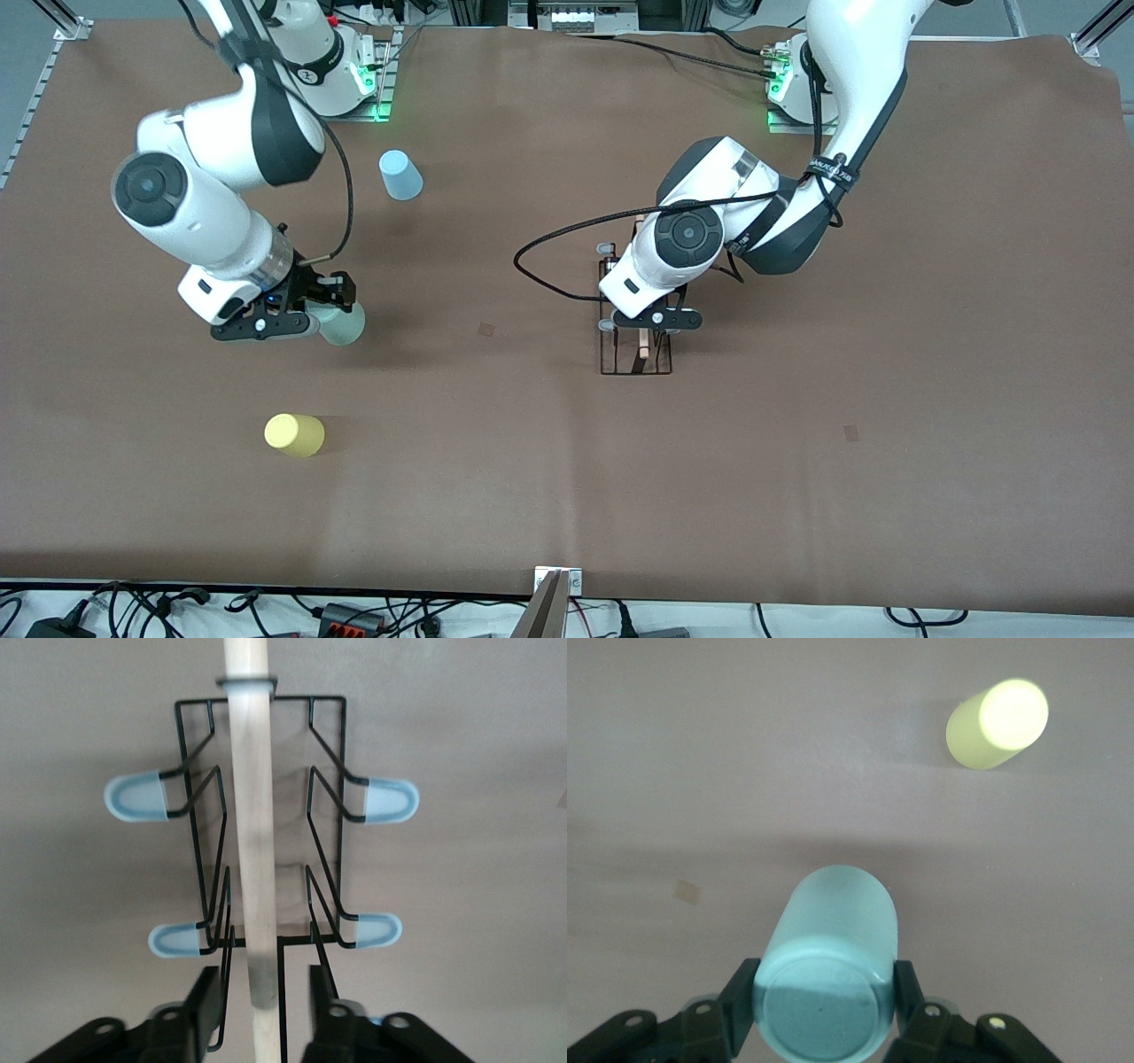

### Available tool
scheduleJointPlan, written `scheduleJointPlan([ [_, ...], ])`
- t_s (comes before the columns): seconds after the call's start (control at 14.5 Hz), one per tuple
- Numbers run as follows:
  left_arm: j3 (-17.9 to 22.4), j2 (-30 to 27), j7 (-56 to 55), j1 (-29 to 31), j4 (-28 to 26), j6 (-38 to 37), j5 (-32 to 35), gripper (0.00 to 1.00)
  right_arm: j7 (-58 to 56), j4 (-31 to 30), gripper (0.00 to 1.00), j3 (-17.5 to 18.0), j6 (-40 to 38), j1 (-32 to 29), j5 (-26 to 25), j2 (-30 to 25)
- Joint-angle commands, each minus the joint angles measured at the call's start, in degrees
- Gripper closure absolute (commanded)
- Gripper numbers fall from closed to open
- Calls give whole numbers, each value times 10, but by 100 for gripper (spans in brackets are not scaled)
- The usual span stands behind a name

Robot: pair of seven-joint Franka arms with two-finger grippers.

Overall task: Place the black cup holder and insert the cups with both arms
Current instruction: 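Lift the teal cup with the right gripper while the left gripper releases the rack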

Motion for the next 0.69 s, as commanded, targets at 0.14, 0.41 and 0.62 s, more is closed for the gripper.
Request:
scheduleJointPlan([
  [0.14,7,-86,10,51,7,-13,9,0,154,100,68,-2,-59,69,11,29],
  [0.41,7,-130,49,84,8,-108,94,0,311,166,68,-6,-54,161,8,83],
  [0.62,3,-158,150,123,9,-148,145,0,414,233,68,-9,-51,220,3,142],
])
